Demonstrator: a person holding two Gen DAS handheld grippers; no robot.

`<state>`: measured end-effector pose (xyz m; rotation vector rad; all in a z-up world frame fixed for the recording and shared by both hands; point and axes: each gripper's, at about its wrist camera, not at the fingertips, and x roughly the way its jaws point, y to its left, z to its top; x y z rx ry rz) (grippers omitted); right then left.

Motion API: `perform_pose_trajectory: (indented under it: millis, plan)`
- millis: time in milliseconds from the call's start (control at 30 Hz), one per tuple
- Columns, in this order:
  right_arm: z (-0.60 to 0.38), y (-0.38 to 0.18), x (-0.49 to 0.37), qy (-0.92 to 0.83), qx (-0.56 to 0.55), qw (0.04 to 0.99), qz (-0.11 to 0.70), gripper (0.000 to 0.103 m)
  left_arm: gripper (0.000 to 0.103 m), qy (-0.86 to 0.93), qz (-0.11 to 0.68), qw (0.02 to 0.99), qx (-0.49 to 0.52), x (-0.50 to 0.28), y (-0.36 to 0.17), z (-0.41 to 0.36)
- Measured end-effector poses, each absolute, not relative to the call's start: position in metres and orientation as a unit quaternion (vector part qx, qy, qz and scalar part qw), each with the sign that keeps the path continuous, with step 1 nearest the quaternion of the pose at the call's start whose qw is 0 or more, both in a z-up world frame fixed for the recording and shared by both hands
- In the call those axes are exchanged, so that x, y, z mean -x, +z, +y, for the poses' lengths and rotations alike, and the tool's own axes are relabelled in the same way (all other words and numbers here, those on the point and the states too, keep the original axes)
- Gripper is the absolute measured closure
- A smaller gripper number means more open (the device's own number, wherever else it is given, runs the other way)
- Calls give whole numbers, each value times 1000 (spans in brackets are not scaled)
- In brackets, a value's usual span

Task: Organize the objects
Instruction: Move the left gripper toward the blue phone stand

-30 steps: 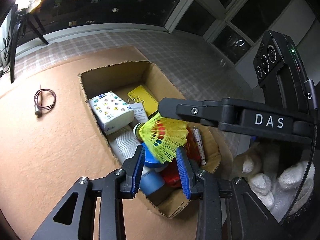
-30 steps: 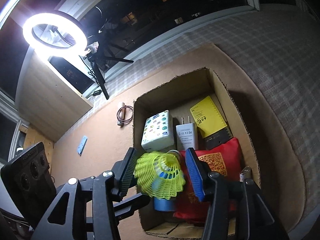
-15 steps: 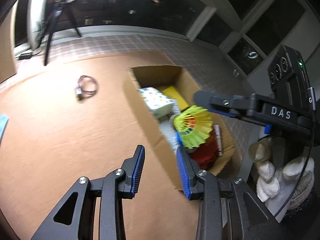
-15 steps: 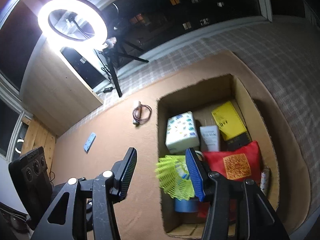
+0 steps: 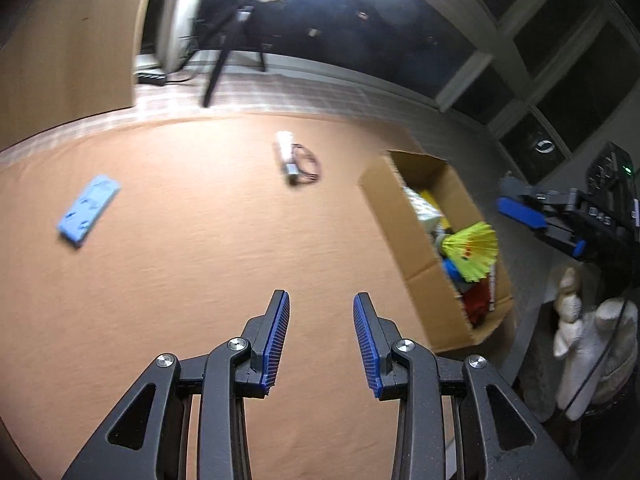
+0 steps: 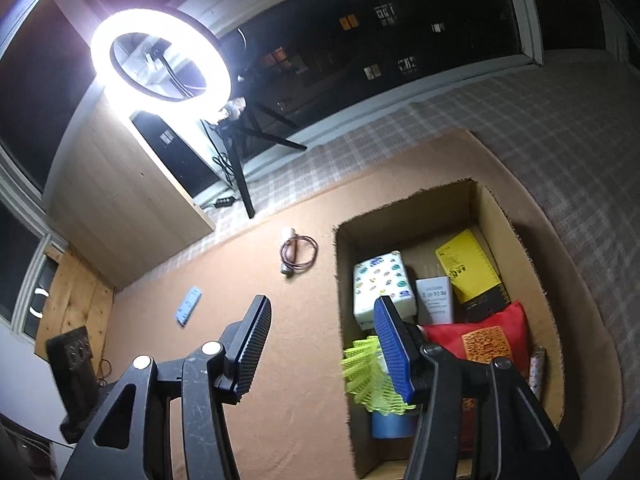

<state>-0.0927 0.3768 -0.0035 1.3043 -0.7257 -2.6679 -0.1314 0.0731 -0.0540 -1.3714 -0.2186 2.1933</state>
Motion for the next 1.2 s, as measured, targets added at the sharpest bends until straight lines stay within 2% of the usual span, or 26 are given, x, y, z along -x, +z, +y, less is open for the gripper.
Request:
perform_pose_trajectory:
  millis: [167,567,967,1200]
  plan:
    - [355,1,98,-872,-426,60,-231,48,67,824,-93,240,505,140,-53,30]
    - [281,-20,129,-851,-467,106,-215,47,67,844,-105,171,498,202,-41,-62]
    - [246,-49,134,-827,-503,125,-216,47,67,816,-149,138,541,294,-103,-91]
    - [254,-54,131,-822,-511,114,-222,47,67,806,-161,138,553,316,-124,-82]
